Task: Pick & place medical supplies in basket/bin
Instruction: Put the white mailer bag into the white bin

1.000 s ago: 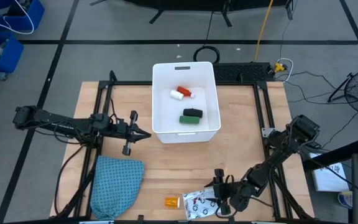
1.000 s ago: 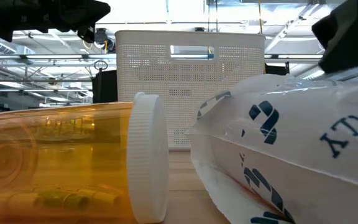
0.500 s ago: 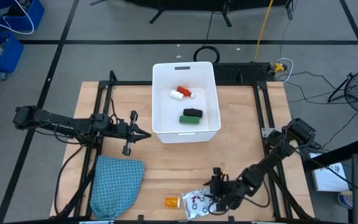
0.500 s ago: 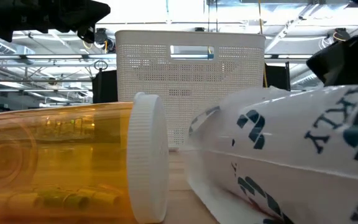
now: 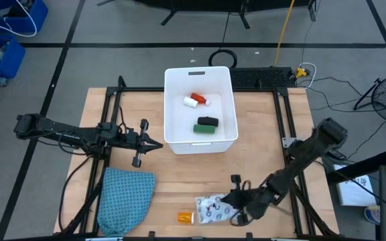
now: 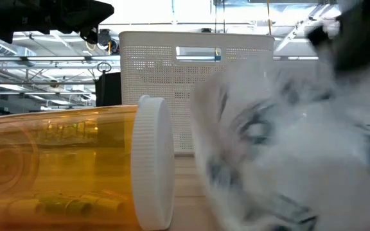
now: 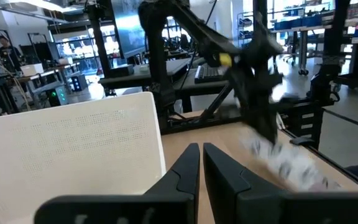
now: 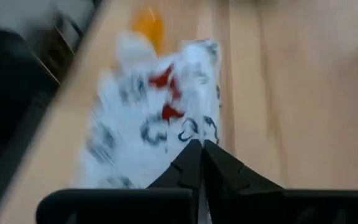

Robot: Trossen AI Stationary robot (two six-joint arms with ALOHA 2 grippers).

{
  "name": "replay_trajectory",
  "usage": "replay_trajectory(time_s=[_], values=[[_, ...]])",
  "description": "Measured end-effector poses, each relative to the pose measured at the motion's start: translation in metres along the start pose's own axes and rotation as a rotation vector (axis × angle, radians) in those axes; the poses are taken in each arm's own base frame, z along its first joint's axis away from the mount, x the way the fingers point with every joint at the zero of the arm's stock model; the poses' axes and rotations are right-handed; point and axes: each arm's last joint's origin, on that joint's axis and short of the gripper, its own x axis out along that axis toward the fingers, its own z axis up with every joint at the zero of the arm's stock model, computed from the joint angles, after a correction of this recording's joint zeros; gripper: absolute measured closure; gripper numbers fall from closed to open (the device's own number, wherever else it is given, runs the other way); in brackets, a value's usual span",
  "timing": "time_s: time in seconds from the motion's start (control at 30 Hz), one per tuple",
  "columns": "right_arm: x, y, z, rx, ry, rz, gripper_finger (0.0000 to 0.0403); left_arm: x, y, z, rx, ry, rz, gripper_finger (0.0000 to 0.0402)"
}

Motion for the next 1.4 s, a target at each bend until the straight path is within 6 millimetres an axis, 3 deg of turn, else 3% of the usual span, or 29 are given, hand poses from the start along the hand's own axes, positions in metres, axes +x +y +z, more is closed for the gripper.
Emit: replay_trajectory(time_s=[0.3,0.5,0.7,0.87,1.03,1.4], values=[[-0.104,-0.032,0.057,-0.191,-0.277,0.109,0.0402,0.0,0.0,0.0,0.0,0.001,0.0,0.0378],[-0.174,-0.065,0.061,-0.226,-0.398,0.118,0.0403,0.0,0.0,-0.001,0.025,0.007,0.0,0.0378],[-0.219,-0.098,0.056,-0.256,-0.499,0.114,0.0403,0.0,0.0,-0.003,0.047,0.031,0.001,0.0378],[-0.235,-0.113,0.052,-0.29,-0.553,0.067,0.0403,0.0,0.002,-0.007,0.064,0.08,0.086,0.0378],[-0.24,-0.123,0.049,-0.271,-0.538,-0.09,0.0403,-0.001,0.006,-0.002,0.206,0.062,0.211,0.0378],[-0.221,-0.125,0.03,-0.226,-0.494,-0.245,0.0403,-0.001,0.008,-0.001,0.339,0.078,0.261,0.0378]])
